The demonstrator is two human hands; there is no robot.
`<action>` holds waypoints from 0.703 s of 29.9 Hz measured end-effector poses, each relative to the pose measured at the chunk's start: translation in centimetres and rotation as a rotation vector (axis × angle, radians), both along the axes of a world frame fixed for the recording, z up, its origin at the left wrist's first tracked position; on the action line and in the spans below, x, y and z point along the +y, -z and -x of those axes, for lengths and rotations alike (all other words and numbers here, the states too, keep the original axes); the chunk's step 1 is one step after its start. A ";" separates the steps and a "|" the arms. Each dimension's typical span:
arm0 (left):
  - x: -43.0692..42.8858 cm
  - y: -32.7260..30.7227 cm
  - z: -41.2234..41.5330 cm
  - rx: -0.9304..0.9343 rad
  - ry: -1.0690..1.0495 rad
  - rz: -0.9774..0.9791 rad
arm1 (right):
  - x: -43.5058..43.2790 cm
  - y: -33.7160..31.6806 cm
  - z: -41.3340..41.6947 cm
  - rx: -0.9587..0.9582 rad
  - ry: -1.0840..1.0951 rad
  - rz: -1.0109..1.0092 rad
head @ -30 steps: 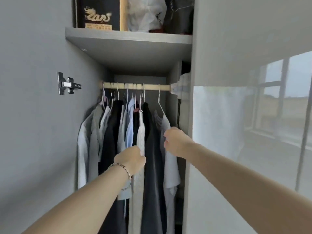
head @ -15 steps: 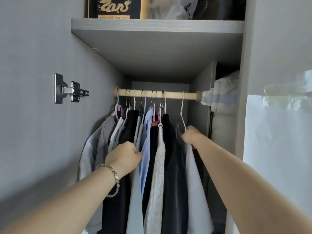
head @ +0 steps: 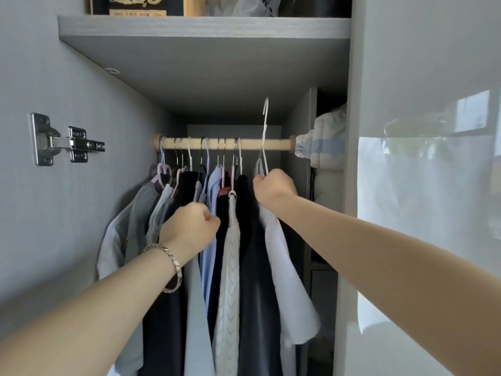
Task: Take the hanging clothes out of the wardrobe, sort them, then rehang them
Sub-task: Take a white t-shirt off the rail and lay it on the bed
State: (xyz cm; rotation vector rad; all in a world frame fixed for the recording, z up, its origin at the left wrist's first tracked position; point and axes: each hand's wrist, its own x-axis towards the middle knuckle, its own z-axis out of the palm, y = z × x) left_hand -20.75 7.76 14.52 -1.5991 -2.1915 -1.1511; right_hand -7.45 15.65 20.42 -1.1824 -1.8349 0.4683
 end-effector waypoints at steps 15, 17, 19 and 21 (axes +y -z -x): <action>-5.8 7.3 -9.8 0.054 0.358 0.106 | -22.6 11.2 -14.7 -0.186 0.360 0.213; -7.9 7.9 -12.7 0.116 0.423 0.144 | -26.8 12.6 -17.8 -0.232 0.470 0.230; -10.1 8.6 -16.0 0.178 0.523 0.202 | -31.3 14.2 -21.0 -0.312 0.582 0.241; -12.6 9.4 -19.8 0.234 0.616 0.255 | -36.0 15.9 -24.2 -0.361 0.681 0.276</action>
